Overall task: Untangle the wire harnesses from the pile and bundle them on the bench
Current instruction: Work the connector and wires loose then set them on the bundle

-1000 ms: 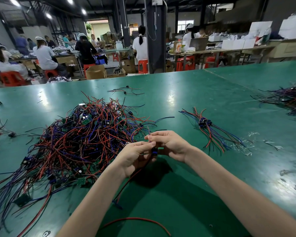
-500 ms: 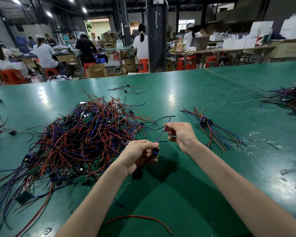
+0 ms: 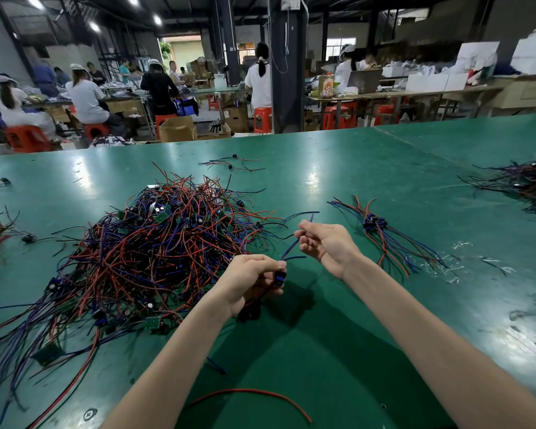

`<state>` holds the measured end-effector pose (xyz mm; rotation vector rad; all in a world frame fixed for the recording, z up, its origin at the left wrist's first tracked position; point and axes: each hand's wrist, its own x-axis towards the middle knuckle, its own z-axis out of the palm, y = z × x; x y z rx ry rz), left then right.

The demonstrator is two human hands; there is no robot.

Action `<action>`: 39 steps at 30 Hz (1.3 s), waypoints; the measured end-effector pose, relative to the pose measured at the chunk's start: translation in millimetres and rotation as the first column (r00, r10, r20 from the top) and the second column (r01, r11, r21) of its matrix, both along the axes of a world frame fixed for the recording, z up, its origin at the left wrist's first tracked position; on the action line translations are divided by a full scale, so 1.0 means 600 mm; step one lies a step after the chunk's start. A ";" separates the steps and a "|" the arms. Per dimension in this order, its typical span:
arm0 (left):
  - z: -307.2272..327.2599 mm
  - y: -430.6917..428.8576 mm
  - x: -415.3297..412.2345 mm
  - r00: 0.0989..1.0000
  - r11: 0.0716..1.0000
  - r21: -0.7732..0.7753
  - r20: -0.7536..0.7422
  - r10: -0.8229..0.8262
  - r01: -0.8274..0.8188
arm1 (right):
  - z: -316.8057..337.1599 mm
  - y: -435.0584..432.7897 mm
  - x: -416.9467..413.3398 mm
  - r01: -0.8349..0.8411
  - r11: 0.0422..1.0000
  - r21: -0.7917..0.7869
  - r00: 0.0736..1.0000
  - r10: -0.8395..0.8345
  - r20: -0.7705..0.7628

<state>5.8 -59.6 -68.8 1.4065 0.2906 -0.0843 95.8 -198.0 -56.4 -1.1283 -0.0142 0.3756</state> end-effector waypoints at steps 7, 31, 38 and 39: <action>0.003 0.000 -0.002 1.000 0.999 0.016 0.009 -0.029 0.029 | -0.003 -0.011 0.007 0.050 0.999 -0.006 0.996 -0.049 0.068; 0.009 0.003 -0.010 0.991 0.990 0.060 -0.011 -0.130 0.130 | -0.011 -0.038 0.032 0.066 0.988 -0.140 0.966 -0.028 0.258; 0.011 0.002 -0.012 0.987 0.986 0.055 -0.032 -0.158 0.160 | -0.005 -0.046 0.035 -0.092 0.993 0.075 0.996 0.092 0.007; 0.011 0.002 -0.012 0.988 0.987 0.054 -0.039 -0.152 0.154 | -0.005 -0.046 0.036 -0.099 0.992 0.076 0.995 0.099 0.003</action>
